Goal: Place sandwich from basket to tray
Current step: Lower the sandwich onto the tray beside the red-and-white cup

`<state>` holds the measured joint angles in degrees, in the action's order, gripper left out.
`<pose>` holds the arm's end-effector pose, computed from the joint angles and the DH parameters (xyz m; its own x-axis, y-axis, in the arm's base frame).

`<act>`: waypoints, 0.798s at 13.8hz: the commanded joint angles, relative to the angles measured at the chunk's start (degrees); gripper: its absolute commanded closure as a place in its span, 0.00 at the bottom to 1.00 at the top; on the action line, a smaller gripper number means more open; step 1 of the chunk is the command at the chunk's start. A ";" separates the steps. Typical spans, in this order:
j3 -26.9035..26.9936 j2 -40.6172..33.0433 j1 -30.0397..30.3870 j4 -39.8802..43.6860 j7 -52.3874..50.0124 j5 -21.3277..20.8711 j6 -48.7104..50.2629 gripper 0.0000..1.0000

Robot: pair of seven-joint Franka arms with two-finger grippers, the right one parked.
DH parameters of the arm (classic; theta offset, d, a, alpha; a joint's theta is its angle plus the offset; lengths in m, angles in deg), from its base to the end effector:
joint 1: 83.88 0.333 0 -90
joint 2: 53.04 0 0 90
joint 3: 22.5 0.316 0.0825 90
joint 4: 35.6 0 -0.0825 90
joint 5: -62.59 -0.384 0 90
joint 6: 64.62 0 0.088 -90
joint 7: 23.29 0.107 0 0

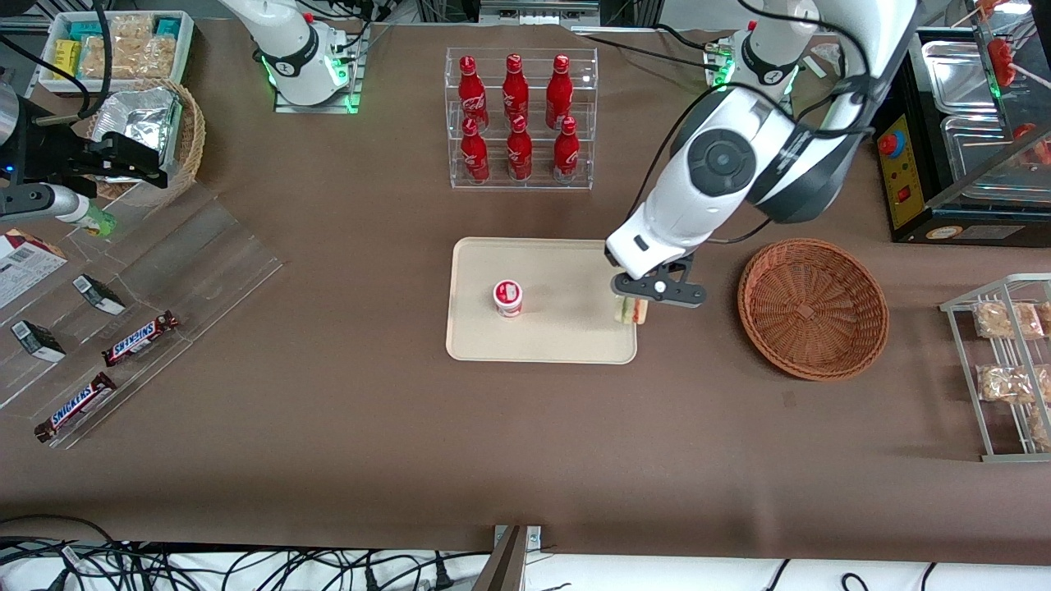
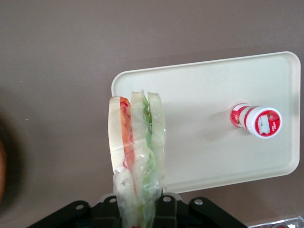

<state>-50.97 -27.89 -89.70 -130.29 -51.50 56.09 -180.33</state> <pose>0.5702 -0.3362 0.3809 0.9907 -0.1204 -0.0631 -0.1150 -0.9899 0.0826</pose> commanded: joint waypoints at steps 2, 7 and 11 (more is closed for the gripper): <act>0.26 4.89 -3.14 -0.40 -7.63 -6.05 -5.13 1.00; 0.26 12.36 -6.39 -0.85 -13.71 -14.05 -9.27 1.00; 0.26 14.39 -6.75 -0.85 -15.04 -15.65 -9.80 0.93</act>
<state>-50.93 -13.77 -96.06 -131.60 -65.50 42.12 -190.04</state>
